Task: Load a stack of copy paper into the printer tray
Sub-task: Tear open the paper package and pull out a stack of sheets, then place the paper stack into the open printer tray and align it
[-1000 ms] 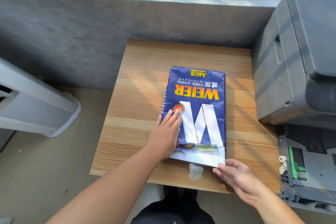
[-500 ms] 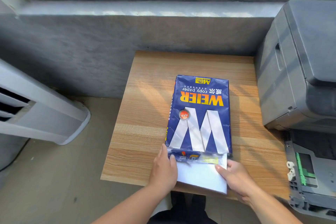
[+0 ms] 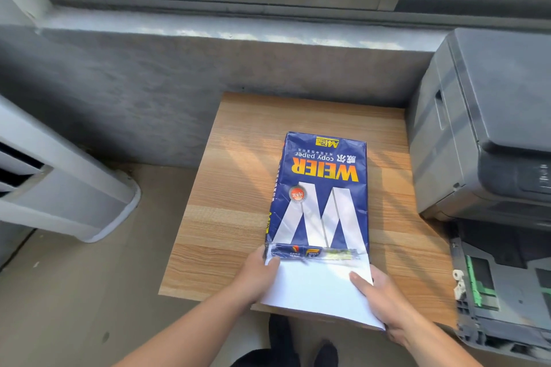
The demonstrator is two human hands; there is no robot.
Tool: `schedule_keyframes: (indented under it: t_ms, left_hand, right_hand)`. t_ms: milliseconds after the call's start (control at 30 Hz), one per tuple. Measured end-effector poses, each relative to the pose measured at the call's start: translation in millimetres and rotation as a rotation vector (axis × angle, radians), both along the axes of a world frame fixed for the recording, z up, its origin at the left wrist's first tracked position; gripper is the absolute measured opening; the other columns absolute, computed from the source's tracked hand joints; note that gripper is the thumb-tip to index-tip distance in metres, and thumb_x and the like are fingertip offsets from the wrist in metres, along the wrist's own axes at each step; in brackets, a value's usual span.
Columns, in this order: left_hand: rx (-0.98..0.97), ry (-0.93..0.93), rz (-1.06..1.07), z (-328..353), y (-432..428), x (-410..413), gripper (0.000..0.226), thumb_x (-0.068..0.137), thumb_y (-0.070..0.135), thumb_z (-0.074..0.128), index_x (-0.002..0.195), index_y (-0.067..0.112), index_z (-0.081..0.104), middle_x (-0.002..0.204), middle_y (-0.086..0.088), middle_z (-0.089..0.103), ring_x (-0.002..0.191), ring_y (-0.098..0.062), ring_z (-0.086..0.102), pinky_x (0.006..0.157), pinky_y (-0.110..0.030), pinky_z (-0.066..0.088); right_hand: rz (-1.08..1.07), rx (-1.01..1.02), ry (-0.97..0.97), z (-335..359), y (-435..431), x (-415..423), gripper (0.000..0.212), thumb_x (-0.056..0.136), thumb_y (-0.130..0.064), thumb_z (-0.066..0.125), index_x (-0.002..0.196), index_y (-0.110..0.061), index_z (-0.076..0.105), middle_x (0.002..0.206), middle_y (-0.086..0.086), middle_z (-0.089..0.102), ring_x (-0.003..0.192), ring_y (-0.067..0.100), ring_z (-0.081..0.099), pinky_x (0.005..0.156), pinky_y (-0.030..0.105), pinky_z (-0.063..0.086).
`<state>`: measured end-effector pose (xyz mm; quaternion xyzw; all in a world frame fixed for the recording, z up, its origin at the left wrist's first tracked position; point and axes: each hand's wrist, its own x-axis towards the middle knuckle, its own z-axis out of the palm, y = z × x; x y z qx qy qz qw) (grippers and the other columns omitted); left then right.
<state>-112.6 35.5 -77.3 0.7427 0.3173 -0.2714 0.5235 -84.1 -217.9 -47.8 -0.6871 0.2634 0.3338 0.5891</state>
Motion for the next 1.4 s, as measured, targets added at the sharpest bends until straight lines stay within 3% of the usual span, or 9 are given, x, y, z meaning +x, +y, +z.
schedule_keyframes:
  t_ms: [200,300,433,567,667,933,1133,1300,1400]
  left_hand:
    - [-0.086,-0.126,0.049,-34,-2,-18,0.037,0.085,0.025,0.054,0.117,0.039,0.062,0.118,0.005,0.073,0.105,-0.019,0.07,0.099,-0.051,0.053]
    - [-0.001,-0.155,0.053,4,-19,-36,0.035,0.095,0.016,0.055,0.124,0.037,0.056,0.134,0.01,0.06,0.117,-0.011,0.058,0.103,-0.029,0.043]
    - [0.105,-0.271,0.08,53,-42,-71,0.038,0.098,0.003,0.051,0.108,0.039,0.058,0.085,0.044,0.062,0.087,0.02,0.059,0.072,0.0,0.04]
    - [0.155,-0.372,0.079,75,-67,-116,0.04,0.098,0.007,0.047,0.113,0.04,0.065,0.103,0.031,0.072,0.103,0.003,0.066,0.093,-0.026,0.052]
    - [0.206,-0.448,0.128,91,-93,-147,0.041,0.098,0.008,0.052,0.127,0.036,0.055,0.107,0.049,0.061,0.106,0.018,0.056,0.095,-0.02,0.044]
    - [0.142,-0.534,0.161,108,-183,-139,0.045,0.096,0.02,0.059,0.14,0.027,0.051,0.134,0.012,0.062,0.122,-0.01,0.059,0.098,-0.032,0.047]
    - [0.072,-0.51,0.019,87,-287,-64,0.048,0.097,0.019,0.058,0.143,0.017,0.046,0.137,0.005,0.059,0.126,-0.014,0.056,0.112,-0.042,0.042]
    - [0.031,-0.478,-0.146,62,-366,-11,0.048,0.097,0.029,0.054,0.144,0.021,0.046,0.14,0.006,0.059,0.129,-0.014,0.054,0.113,-0.041,0.04]
    - [0.031,-0.424,-0.179,57,-396,6,0.053,0.1,0.029,0.05,0.15,0.017,0.035,0.146,0.004,0.05,0.135,-0.017,0.046,0.117,-0.038,0.033]
  right_hand:
    - [0.038,0.035,-0.044,21,-15,-25,0.025,0.092,-0.005,0.059,0.116,-0.008,0.065,0.102,0.012,0.078,0.092,0.03,0.075,0.081,0.041,0.06]
    - [0.088,0.034,-0.073,33,-23,-38,0.024,0.092,-0.006,0.059,0.116,-0.009,0.065,0.1,0.007,0.078,0.081,0.017,0.076,0.062,0.023,0.057]
    - [0.158,0.077,-0.112,48,-37,-61,0.016,0.095,-0.01,0.055,0.108,-0.019,0.06,0.093,-0.006,0.072,0.069,0.004,0.072,0.052,0.014,0.05]
    - [0.236,0.118,-0.101,64,-62,-90,0.016,0.096,-0.017,0.053,0.11,-0.024,0.057,0.097,-0.01,0.07,0.083,0.013,0.072,0.059,0.019,0.056]
    - [0.252,0.138,-0.153,78,-89,-113,0.029,0.094,-0.015,0.057,0.123,-0.02,0.061,0.106,-0.003,0.076,0.091,0.017,0.075,0.073,0.026,0.059]
    - [0.2,0.067,-0.321,115,-184,-118,0.025,0.093,-0.023,0.057,0.113,-0.037,0.061,0.109,-0.012,0.073,0.098,0.011,0.071,0.091,0.037,0.057]
    - [0.026,-0.098,-0.383,109,-284,-88,0.019,0.1,-0.021,0.044,0.1,-0.028,0.061,0.099,-0.012,0.066,0.086,-0.004,0.056,0.067,0.011,0.042]
    - [-0.014,-0.282,-0.333,92,-359,-64,0.023,0.099,-0.015,0.045,0.108,-0.025,0.065,0.115,-0.002,0.07,0.106,0.015,0.062,0.088,0.03,0.044]
    - [0.003,-0.342,-0.308,82,-384,-51,0.028,0.097,-0.009,0.048,0.111,-0.023,0.068,0.112,0.001,0.074,0.101,0.013,0.065,0.078,0.013,0.047]
